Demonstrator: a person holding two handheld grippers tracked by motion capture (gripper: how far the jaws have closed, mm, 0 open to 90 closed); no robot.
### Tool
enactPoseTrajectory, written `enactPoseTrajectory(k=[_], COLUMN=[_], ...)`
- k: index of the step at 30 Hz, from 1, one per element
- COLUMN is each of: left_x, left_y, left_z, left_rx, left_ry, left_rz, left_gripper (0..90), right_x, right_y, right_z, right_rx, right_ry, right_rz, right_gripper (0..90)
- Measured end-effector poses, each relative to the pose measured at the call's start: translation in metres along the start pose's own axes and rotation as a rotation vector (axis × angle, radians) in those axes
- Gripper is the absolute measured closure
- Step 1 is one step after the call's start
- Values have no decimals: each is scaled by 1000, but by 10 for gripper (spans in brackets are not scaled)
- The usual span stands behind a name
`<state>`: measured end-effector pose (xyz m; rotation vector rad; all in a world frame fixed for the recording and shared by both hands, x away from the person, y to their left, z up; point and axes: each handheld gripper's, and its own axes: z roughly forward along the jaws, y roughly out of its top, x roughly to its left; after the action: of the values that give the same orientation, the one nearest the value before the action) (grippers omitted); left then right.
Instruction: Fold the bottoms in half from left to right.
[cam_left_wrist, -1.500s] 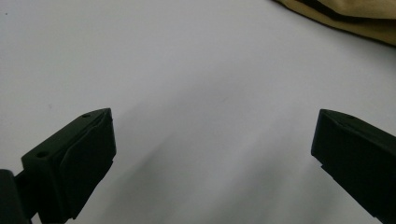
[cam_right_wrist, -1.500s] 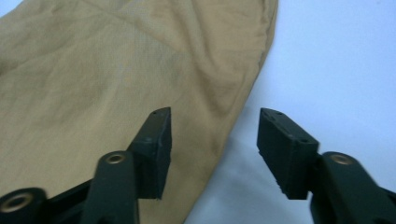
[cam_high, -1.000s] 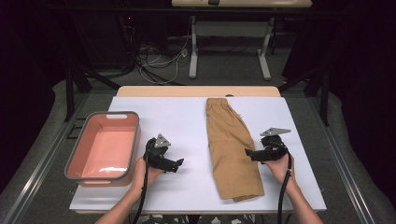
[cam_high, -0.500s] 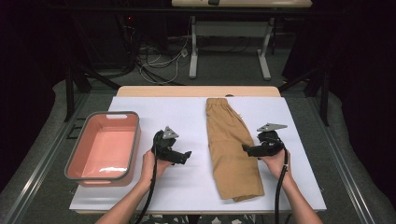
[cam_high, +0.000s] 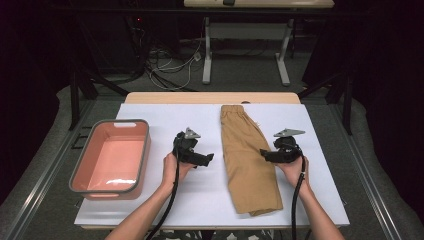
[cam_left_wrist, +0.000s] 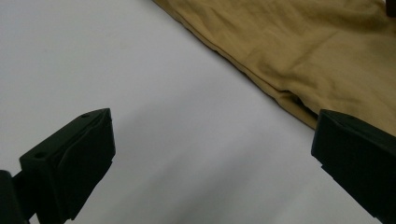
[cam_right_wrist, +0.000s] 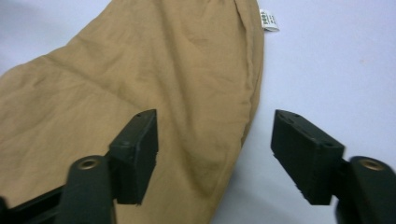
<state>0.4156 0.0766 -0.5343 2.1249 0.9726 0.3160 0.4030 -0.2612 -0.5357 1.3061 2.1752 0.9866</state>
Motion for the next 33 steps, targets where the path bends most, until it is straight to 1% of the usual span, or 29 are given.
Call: enactPoseTrajectory(k=[5, 6, 9, 10, 11, 13, 15, 18, 19, 20, 23, 24, 25, 26, 28, 31, 32, 33], left_x=[-4, -5, -8, -9, -10, -13, -15, -19, -20, -20, -24, -25, -26, -27, -28, -31, -33, -34], left_y=[6, 7, 9, 10, 11, 14, 16, 19, 20, 21, 23, 24, 24, 24, 25, 27, 27, 27], left_z=[8, 10, 17, 19, 21, 25, 28, 32, 34, 35, 42, 44, 46, 48, 51, 56, 57, 59], left_rx=[-5, -7, 6, 2, 5, 2, 7, 2, 4, 6, 15, 22, 25, 25, 37, 51, 57, 51], left_ry=[-10, -9, -23, -24, -27, -22, -24, -28, -25, -26, -30, -36, -36, -36, -42, -37, -38, -34], left_rz=[-11, -11, -12, -15, -15, -11, -15, -15, -8, -3, -16, -10, -7, -15, -13, -8, -5, -7], left_gripper=[0, 0, 0, 0, 0, 0, 0, 0, 1, 1, 4, 5, 7, 9, 14, 47, 61, 81], right_x=[-1, -1, -3, -3, -3, -5, -7, -8, -9, -9, -10, -10, -10, -10, -10, -10, -10, -10], right_y=[2, 2, 2, 2, 2, 1, 1, -1, -1, -1, -2, -2, -3, -3, -4, -5, -5, -5], right_z=[8, 8, 10, 10, 10, 11, 13, 14, 14, 14, 15, 16, 17, 18, 19, 20, 21, 21], right_rx=[14, 12, 16, 16, 21, 19, 25, 27, 27, 25, 33, 39, 43, 46, 54, 58, 58, 60], right_ry=[-11, -14, -20, -16, -23, -26, -26, -30, -30, -32, -33, -28, -34, -33, -41, -46, -45, -50], right_rz=[5, 5, -6, 4, 7, 6, 9, 31, 36, 41, 53, 57, 58, 54, 58, 53, 58, 58], right_gripper=[436, 446, 479, 488, 500, 519, 527, 537, 539, 543, 546, 550, 552, 553, 558, 560, 560, 558])
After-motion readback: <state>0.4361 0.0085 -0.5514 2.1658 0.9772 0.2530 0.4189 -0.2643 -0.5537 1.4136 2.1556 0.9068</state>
